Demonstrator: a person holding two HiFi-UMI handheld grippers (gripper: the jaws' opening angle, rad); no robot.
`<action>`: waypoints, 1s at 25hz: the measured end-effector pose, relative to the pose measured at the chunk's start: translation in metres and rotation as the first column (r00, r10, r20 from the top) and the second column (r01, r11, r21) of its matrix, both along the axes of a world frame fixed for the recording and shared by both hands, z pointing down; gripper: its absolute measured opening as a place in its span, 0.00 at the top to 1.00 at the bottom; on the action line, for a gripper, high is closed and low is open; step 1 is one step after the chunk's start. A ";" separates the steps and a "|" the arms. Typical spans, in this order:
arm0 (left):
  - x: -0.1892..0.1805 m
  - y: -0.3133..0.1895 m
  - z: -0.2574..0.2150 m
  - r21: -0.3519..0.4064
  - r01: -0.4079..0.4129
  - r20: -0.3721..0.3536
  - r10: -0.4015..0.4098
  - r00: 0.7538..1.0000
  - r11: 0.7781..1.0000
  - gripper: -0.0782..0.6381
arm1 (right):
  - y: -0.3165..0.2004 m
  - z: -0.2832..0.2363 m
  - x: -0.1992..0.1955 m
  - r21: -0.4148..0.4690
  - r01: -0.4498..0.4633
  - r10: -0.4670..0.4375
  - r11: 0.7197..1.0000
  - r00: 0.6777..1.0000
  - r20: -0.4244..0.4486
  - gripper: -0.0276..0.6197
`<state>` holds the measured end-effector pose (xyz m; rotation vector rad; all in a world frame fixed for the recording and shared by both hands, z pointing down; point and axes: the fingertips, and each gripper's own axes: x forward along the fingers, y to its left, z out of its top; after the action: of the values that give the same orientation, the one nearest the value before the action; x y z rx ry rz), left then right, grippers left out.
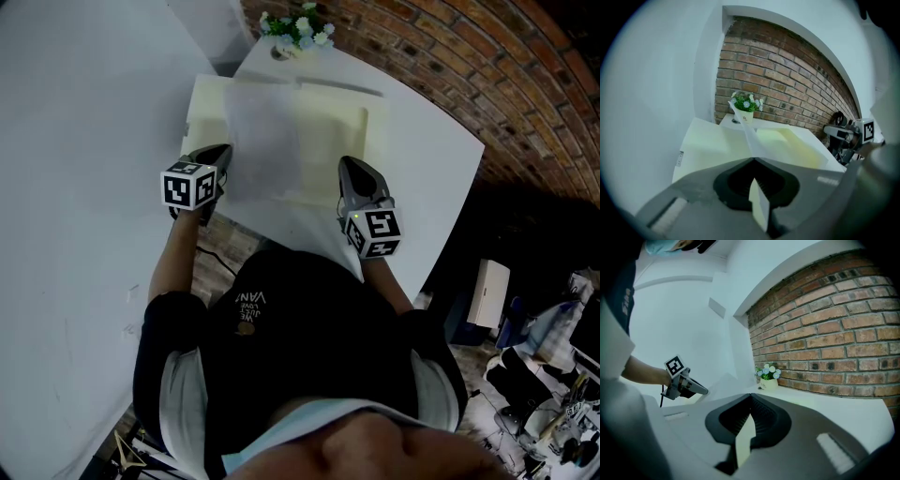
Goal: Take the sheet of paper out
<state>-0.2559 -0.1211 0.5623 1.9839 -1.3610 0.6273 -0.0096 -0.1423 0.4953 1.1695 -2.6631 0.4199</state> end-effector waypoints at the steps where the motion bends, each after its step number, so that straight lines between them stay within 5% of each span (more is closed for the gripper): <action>1: 0.002 0.000 -0.004 0.013 -0.016 0.020 0.015 1.000 1.000 0.89 | 0.000 0.000 0.000 0.000 0.001 -0.001 1.000 1.000 0.001 0.96; 11: 0.019 -0.007 -0.057 0.177 -0.120 0.098 0.104 0.990 0.977 0.89 | 0.000 0.002 -0.006 0.003 0.030 -0.030 1.000 1.000 -0.001 0.96; 25: 0.058 -0.010 -0.121 0.337 -0.269 0.171 0.222 0.960 0.902 0.89 | -0.014 -0.006 -0.006 0.037 0.051 -0.051 0.998 0.999 0.000 0.96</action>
<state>-0.1982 -0.1311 0.4412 2.4759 -1.3883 0.6686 -0.0158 -0.1559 0.4890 1.1096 -2.7057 0.3641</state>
